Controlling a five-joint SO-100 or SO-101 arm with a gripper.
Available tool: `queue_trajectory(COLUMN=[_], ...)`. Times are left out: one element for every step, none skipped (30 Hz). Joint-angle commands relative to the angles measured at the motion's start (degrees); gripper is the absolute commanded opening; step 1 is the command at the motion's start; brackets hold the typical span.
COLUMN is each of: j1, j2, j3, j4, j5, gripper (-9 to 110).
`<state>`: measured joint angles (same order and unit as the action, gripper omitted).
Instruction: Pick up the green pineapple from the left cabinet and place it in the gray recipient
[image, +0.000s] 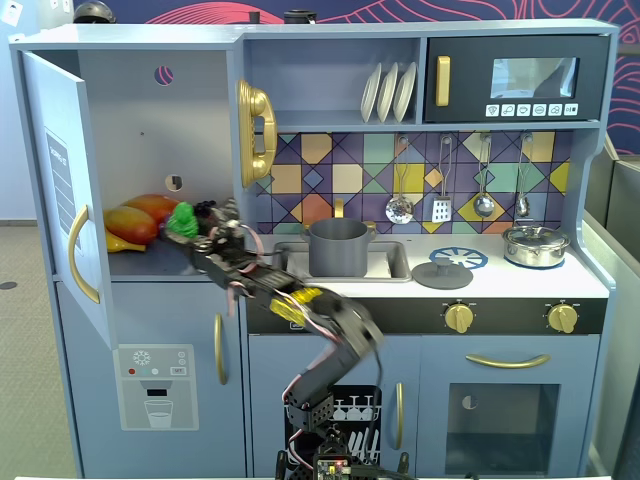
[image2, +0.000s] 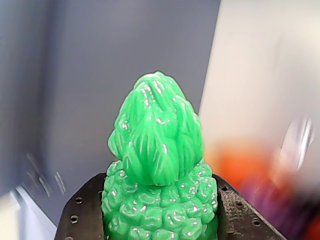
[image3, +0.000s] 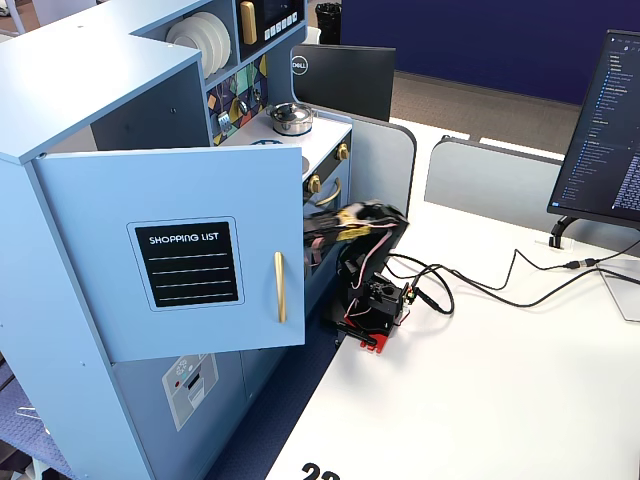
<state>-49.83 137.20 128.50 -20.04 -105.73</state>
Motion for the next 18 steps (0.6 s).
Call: queue_trajectory(j1=[4.8,8.3,12.2,16.5,20.4,23.8,27.0,29.4,31.5,33.5,35.2,36.9,38.6,40.3,41.7,42.9,44.4,45.9], j2=[21.4,24.8,27.6,29.9,31.5,32.3,32.4,31.9,30.8,29.4,27.6,25.3,22.7,19.8,16.6,13.3,9.7,6.2], j3=[6.0,6.9,7.3,7.5,7.1,6.4,5.4,4.2,2.7,1.1,-0.5,-2.3,-4.2,-6.0,-7.6,-9.3,-11.2,-13.3], j4=[4.0,6.3,8.5,10.5,12.3,13.7,14.7,15.2,16.1,17.6,18.5,19.5,20.6,21.1,20.8,20.0,19.8,19.5], j5=[-2.4,-1.8,-0.5,1.1,2.3,3.4,4.4,5.1,5.6,5.8,6.3,6.9,7.5,8.0,8.3,8.7,9.3,9.9], gripper=[0,0,0,0,0,0,0,0,0,0,0,0,0,0,0,0,0,0])
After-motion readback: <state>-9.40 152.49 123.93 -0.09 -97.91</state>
